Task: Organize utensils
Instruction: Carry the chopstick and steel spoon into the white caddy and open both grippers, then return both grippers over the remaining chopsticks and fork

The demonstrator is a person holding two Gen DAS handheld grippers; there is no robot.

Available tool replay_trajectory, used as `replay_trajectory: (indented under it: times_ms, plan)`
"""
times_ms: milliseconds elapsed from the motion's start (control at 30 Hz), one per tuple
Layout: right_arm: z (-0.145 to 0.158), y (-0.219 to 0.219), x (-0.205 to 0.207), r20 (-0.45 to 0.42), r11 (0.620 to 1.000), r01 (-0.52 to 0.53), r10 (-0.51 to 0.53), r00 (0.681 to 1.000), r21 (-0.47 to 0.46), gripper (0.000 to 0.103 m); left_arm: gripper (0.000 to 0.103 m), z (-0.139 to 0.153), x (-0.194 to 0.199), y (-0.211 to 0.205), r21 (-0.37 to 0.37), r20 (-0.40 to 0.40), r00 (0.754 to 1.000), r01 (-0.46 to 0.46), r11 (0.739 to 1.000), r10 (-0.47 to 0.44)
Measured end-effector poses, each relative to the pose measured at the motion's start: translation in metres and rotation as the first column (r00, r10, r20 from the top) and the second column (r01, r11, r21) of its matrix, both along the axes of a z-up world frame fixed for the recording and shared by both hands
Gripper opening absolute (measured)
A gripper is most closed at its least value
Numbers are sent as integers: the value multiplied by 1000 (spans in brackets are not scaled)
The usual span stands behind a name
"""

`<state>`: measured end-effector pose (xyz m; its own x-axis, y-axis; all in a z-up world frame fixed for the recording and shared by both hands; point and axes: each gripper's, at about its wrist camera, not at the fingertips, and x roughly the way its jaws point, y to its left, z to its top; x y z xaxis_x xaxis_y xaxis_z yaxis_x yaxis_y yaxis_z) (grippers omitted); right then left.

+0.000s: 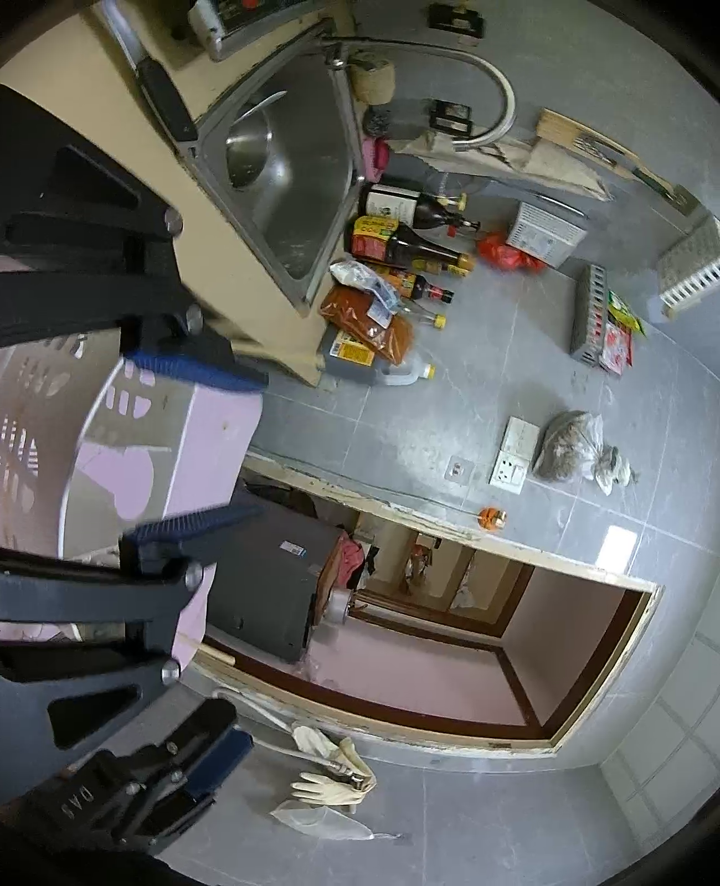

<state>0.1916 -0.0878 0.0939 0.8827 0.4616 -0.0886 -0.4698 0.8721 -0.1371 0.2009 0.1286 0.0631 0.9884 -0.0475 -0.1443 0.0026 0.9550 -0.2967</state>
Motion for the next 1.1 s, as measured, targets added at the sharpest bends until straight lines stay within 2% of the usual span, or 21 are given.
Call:
replay_trajectory:
  times_ms: [67,233,267,333,367,433,600,800,933,1100]
  plan:
    - [5,-12,-5,10,1000,19,-19,1000,16,72,52,7,-5,-10,34,9,1000,-3,999,3]
    - [17,-44,-18,37,996,80,-81,996,34,85,82,19,-13,-37,87,35,999,19,996,-23]
    - [19,-51,-21,41,995,93,-95,995,37,88,84,21,-16,-42,89,42,998,33,995,-37]
    - [22,-65,-27,47,992,120,-122,991,42,93,94,24,-18,-51,94,49,997,60,994,-65]
    - [24,-73,-30,49,990,135,-137,989,44,97,96,25,-19,-57,96,50,995,77,992,-82]
    - [25,-88,-35,50,986,161,-164,985,51,103,97,27,-21,-67,100,51,992,108,989,-114]
    - [23,-117,-42,28,974,223,-224,974,42,103,97,25,-22,-100,138,14,980,196,971,-200]
    - [7,-152,-42,-49,957,289,-288,956,5,103,97,9,-22,-139,192,-64,953,302,934,-295]
    - [-9,-172,-39,-115,947,321,-321,940,-18,103,97,-11,-18,-162,200,-141,929,365,909,-342]
    - [-27,-188,-33,-199,938,342,-344,917,-47,103,97,-38,-6,-187,174,-277,881,439,881,-385]
